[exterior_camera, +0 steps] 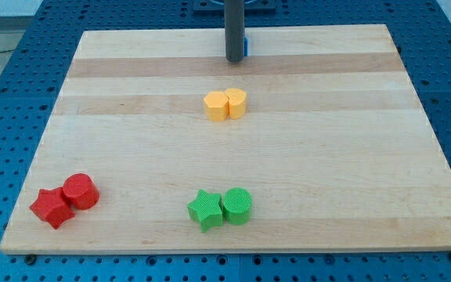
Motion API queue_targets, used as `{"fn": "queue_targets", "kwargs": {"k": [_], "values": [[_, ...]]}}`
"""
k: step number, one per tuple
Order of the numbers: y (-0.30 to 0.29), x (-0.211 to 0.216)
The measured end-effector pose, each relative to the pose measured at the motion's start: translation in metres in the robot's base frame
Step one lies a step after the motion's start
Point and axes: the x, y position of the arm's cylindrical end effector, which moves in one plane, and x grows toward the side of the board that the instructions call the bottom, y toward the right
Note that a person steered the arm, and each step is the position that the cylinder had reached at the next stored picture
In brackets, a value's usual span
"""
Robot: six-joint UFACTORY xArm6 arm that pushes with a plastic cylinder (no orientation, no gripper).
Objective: Separate blue cube from blue triangle
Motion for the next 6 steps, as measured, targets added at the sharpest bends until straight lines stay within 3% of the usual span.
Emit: {"fn": "queue_targets", "kwargs": {"k": [1, 2, 3, 4, 6], "values": [[0.014, 0.016], [0.080, 0.020], [0.144, -0.015], [0.131, -0.051], [-0.018, -0.061]]}}
